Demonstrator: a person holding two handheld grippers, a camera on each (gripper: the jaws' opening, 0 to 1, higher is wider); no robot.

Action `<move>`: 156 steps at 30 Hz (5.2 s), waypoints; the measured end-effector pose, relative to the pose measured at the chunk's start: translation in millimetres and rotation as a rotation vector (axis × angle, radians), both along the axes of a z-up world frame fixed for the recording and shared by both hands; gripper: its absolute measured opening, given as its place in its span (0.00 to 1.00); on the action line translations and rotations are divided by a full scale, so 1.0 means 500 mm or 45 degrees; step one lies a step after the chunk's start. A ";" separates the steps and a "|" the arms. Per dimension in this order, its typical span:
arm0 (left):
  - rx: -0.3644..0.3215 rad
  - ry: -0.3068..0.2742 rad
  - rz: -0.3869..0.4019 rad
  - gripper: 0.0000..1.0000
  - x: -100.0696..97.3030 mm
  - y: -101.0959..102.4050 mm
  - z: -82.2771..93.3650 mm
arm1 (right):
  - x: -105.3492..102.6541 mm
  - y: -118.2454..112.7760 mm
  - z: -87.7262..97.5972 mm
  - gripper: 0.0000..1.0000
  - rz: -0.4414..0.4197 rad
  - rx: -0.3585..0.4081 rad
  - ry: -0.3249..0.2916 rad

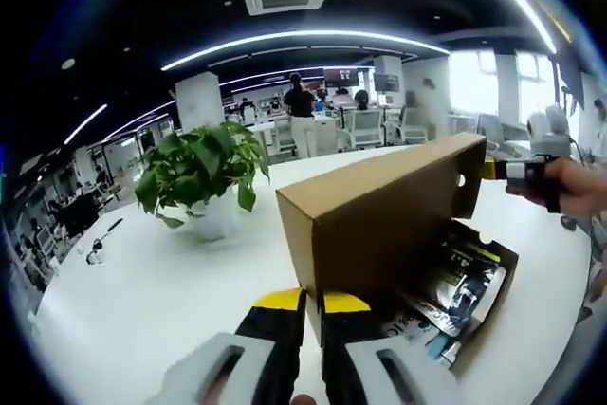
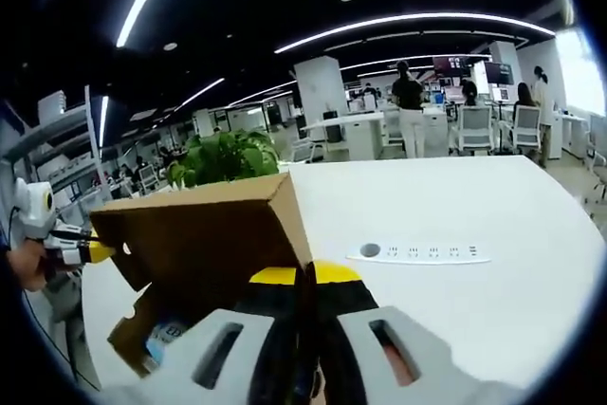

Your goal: Operate the shoe box by opening the lid, removing the specified soft item, and placing it in the target area until the item is outside and the box remains undamaged.

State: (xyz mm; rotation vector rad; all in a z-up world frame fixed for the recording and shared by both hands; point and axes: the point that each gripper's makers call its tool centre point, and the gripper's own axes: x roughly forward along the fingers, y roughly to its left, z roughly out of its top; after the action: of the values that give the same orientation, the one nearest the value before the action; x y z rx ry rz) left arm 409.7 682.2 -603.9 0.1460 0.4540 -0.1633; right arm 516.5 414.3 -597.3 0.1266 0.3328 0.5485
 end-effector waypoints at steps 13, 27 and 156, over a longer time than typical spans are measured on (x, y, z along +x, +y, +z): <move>-0.015 0.049 -0.009 0.05 0.015 0.008 -0.038 | 0.015 0.005 -0.043 0.02 0.014 -0.047 0.049; -0.026 0.073 -0.014 0.04 0.043 0.017 -0.061 | 0.046 0.014 -0.073 0.01 0.036 -0.090 0.079; -0.275 0.077 0.186 0.09 -0.060 0.012 -0.051 | -0.039 -0.030 -0.134 0.11 0.171 -0.185 0.231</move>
State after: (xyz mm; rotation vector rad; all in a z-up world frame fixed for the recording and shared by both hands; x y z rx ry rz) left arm 379.7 688.2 -629.5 -0.1039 0.5024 -0.0725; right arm 497.2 399.5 -664.2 0.0134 0.5593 0.6450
